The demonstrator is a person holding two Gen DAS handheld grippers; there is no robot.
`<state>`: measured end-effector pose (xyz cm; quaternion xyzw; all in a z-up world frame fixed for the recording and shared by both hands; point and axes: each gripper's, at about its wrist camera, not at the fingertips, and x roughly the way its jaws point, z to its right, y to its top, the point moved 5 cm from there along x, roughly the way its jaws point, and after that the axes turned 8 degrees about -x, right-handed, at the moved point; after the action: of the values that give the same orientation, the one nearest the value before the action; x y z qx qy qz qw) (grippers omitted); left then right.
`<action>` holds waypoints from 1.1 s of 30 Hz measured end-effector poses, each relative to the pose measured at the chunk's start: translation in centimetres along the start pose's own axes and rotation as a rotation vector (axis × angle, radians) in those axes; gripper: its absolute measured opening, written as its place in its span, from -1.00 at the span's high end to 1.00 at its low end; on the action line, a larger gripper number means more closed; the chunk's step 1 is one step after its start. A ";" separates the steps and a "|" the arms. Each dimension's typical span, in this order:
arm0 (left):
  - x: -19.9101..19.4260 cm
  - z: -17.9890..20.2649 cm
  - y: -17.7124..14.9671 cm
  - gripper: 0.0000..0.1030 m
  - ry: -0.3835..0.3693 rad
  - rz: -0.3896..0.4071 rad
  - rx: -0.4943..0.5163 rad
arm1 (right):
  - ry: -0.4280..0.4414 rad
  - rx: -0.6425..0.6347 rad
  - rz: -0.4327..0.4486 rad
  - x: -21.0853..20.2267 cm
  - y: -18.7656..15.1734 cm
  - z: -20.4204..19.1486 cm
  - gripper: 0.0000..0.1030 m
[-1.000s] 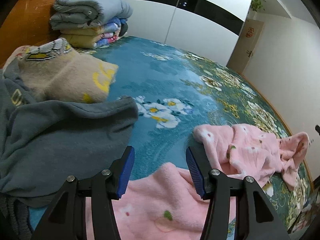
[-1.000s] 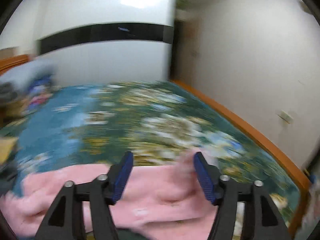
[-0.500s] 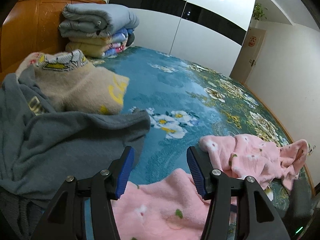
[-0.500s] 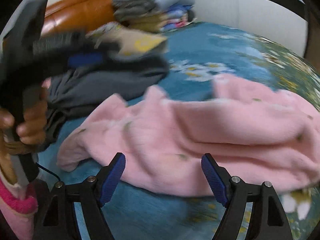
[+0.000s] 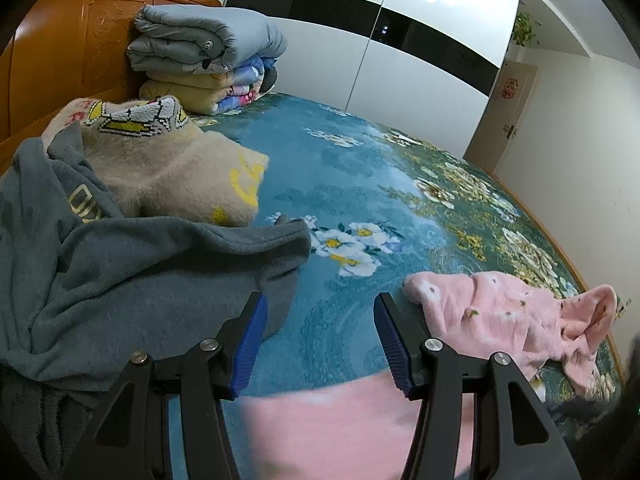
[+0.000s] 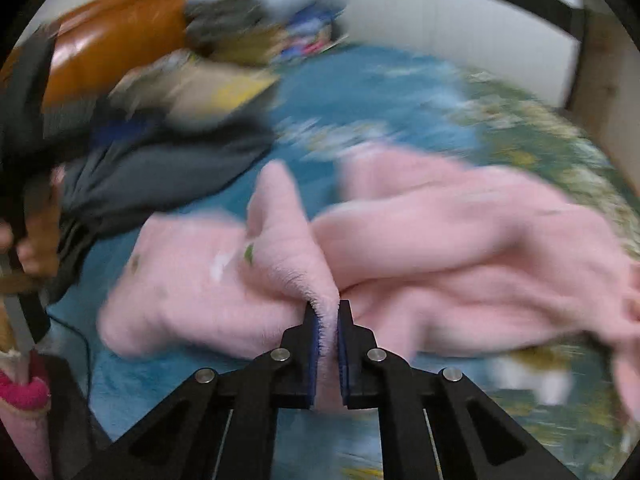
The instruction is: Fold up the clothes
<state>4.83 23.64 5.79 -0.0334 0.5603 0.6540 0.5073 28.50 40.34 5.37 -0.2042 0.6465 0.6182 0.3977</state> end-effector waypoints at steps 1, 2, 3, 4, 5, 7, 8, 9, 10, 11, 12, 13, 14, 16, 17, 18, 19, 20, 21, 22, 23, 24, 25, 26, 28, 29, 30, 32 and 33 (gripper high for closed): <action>0.1 0.2 -0.1 -0.10 0.001 -0.001 0.007 | -0.048 0.036 0.017 -1.6 -0.3 2.7 0.84; 0.2 0.4 -0.3 -0.10 0.003 -0.002 0.015 | -0.109 0.066 0.030 -3.1 -0.6 5.4 0.84; 0.3 0.5 -0.4 -0.10 0.004 -0.004 0.023 | -0.168 0.096 0.042 -4.6 -0.9 7.8 0.84; 0.4 0.8 -0.7 -0.10 0.006 -0.008 0.034 | -0.223 0.130 0.055 -6.2 -1.2 10.5 0.84; 0.6 1.2 -1.0 -0.10 0.005 -0.015 0.045 | -0.289 0.181 0.076 -8.2 -1.8 13.7 0.84; 1.1 2.0 -1.6 -0.10 -0.003 -0.033 0.069 | -0.422 0.269 0.111 -12.0 -3.0 19.7 0.84; 1.4 2.4 -2.0 -0.10 -0.014 -0.048 0.077 | -0.488 0.301 0.124 -13.4 -3.5 22.1 0.84; 1.7 2.8 -2.4 -0.10 -0.026 -0.063 0.084 | -0.553 0.333 0.136 -14.9 -4.0 24.4 0.84; 2.1 3.3 -2.8 -0.10 -0.049 -0.084 0.083 | -0.609 0.376 0.136 -16.0 -4.9 26.7 0.84; 2.7 3.6 -3.2 -0.10 -0.076 -0.111 0.065 | -0.663 0.421 0.134 -17.0 -5.8 28.9 0.84; 3.2 4.0 -3.6 -0.10 -0.103 -0.139 0.047 | -0.696 0.454 0.124 -17.6 -6.9 30.7 0.84; 4.0 4.4 -3.9 -0.10 -0.129 -0.175 0.023 | -0.723 0.488 0.111 -17.8 -8.3 32.4 0.84; 4.8 4.8 -4.1 -0.10 -0.142 -0.205 0.005 | -0.729 0.531 0.091 -17.6 -9.7 34.0 0.84; 6.3 5.8 -4.6 -0.10 -0.162 -0.257 -0.027 | -0.712 0.615 0.059 -16.9 -12.4 36.4 0.84; 7.0 6.3 -4.8 -0.10 -0.169 -0.280 -0.041 | -0.688 0.653 0.050 -16.4 -13.7 37.3 0.84; 8.2 6.8 -4.9 -0.10 -0.186 -0.313 -0.083 | -0.677 0.675 0.046 -15.9 -14.5 37.9 0.84; 9.3 7.2 -5.1 -0.10 -0.203 -0.348 -0.133 | -0.668 0.694 0.043 -15.5 -15.3 38.4 0.84; 10.4 7.6 -5.2 -0.10 -0.219 -0.381 -0.178 | -0.665 0.703 0.042 -15.4 -16.0 38.5 0.84; 11.5 8.1 -5.4 -0.10 -0.235 -0.414 -0.223 | -0.660 0.708 0.044 -15.3 -16.5 38.6 0.84; 12.6 8.5 -5.6 -0.10 -0.247 -0.443 -0.267 | -0.655 0.713 0.046 -15.2 -17.0 38.7 0.84; 13.7 9.0 -5.9 -0.10 -0.258 -0.471 -0.311 | -0.649 0.718 0.048 -15.1 -17.5 38.9 0.84; 14.7 9.5 -6.1 -0.10 -0.268 -0.500 -0.356 | -0.644 0.715 0.052 -15.2 -17.8 39.0 0.84; 15.8 10.0 -6.3 -0.10 -0.279 -0.528 -0.401 | -0.638 0.711 0.057 -15.2 -18.0 39.0 0.84; 16.5 10.5 -6.3 -0.10 -0.297 -0.543 -0.439 | -0.633 0.707 0.062 -15.3 -18.2 39.0 0.84; 17.6 11.5 -6.1 -0.10 -0.342 -0.561 -0.519 | -0.626 0.694 0.070 -15.1 -18.4 38.5 0.84; 17.9 12.0 -6.0 -0.10 -0.356 -0.564 -0.549 | -0.622 0.685 0.076 -15.2 -18.5 38.4 0.84; 18.3 12.4 -5.8 -0.10 -0.370 -0.566 -0.580 | -0.619 0.680 0.081 -15.4 -18.6 38.2 0.84; 18.5 13.0 -5.4 -0.10 -0.393 -0.568 -0.623 | -0.611 0.676 0.090 -15.4 -18.9 38.2 0.84; 18.4 13.4 -5.1 -0.10 -0.416 -0.559 -0.646 | -0.606 0.674 0.094 -15.3 -19.1 38.2 0.84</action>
<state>6.55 44.70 -4.13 -0.2074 0.1842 0.6258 0.7290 62.15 70.69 8.03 0.1564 0.6747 0.4225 0.5846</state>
